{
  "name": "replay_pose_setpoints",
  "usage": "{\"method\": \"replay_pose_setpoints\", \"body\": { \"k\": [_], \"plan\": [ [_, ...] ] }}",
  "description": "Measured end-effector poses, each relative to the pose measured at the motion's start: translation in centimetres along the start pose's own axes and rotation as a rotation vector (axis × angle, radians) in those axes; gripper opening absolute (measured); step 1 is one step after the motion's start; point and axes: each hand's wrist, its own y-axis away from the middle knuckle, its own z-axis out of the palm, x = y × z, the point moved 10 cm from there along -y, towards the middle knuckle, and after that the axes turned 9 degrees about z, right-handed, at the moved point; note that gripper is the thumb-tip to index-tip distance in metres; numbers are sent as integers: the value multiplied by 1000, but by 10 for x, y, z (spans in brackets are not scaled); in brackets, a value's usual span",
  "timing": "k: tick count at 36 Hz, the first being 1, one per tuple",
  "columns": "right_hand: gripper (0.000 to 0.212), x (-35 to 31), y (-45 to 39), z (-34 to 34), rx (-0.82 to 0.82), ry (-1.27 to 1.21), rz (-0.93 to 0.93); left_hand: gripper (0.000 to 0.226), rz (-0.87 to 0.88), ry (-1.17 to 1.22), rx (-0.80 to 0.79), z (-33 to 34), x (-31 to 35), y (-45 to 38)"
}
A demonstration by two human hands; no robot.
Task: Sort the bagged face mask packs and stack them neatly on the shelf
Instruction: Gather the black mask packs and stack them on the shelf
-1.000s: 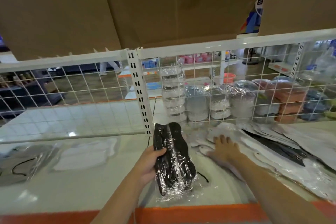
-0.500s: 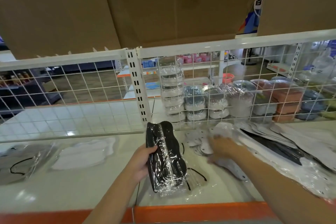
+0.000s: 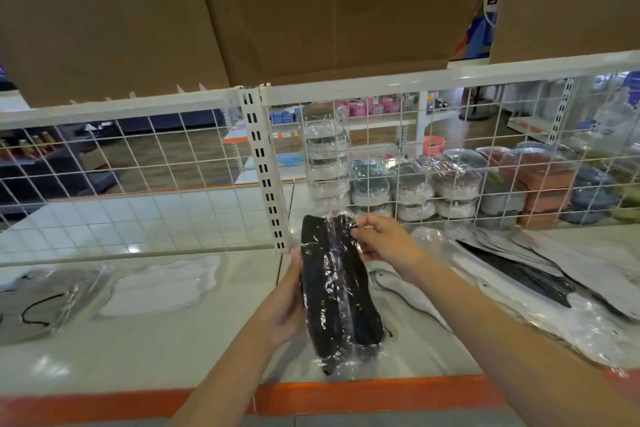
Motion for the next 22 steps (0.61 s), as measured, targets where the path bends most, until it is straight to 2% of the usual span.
{"method": "replay_pose_setpoints", "body": {
  "k": [4,6,10,12,15,17,18,20,22],
  "plan": [
    [16,20,-11,-9,183,289,0,57,9,-69,79,-11,-1,3],
    [11,30,-13,-18,212,303,55,54,2,-73,96,-17,-2,4],
    [16,42,-13,-22,235,267,107,43,-30,-56,121,-22,-6,7],
    [14,46,-13,-13,195,182,125,39,-54,-87,129,-21,-11,8],
    [4,52,-14,13,24,-39,183,38,-67,-174,223,-30,-17,8],
    [12,52,-19,17,-5,-32,178,33,-60,-202,279,-38,-18,8],
    [20,50,-23,10,31,95,144,30,-53,-211,295,-41,-16,9],
    [37,48,-27,-13,152,569,93,28,-40,-215,307,-47,-12,10],
    [54,67,-30,-41,236,931,148,28,-10,-213,313,-54,-4,11]
  ]
}}
